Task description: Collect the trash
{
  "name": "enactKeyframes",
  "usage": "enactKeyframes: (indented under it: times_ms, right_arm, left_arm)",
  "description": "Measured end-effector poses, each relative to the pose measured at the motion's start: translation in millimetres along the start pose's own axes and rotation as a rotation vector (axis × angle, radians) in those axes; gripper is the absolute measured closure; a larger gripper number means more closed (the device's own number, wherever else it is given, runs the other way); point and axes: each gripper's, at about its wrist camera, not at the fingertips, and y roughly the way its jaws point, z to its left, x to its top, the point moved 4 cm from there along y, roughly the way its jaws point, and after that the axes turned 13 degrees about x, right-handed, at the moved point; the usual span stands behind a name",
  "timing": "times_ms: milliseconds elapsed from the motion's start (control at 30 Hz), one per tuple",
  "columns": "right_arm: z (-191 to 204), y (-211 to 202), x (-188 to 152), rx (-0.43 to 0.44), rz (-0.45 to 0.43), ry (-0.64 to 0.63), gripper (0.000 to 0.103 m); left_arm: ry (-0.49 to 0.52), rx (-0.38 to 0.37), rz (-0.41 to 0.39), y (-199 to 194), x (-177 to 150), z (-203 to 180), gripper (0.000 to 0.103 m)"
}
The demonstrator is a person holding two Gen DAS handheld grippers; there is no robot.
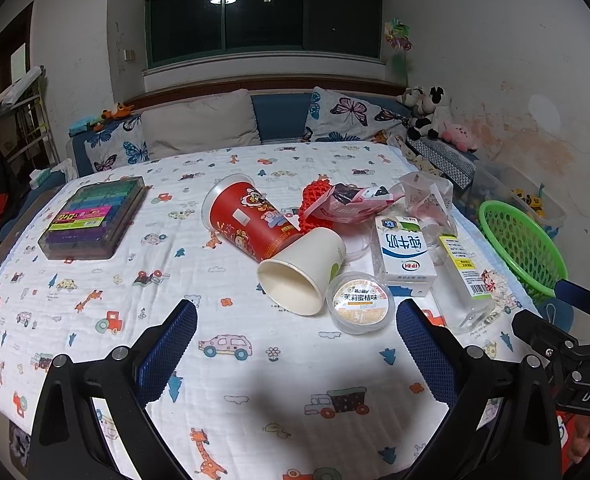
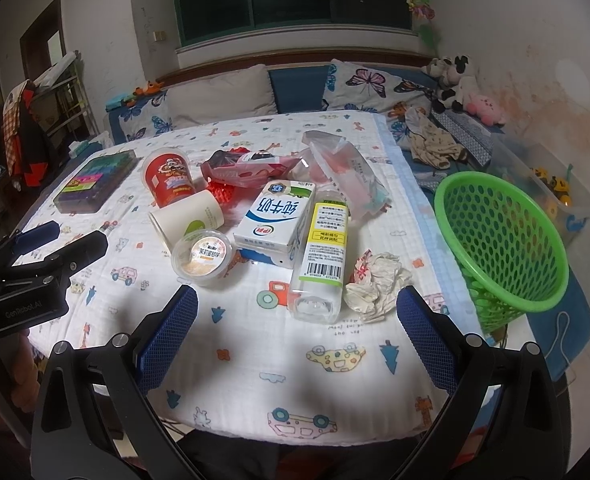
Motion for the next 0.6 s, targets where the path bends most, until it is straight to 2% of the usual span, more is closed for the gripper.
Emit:
enactKeyframes:
  times_ms: [600]
  right_arm:
    - [0.2,1.2,-0.5,0.002,0.002,0.000,0.004]
  left_arm:
    - [-0.001,-0.006,0.007,2.7,1.0,-2.6,0.006]
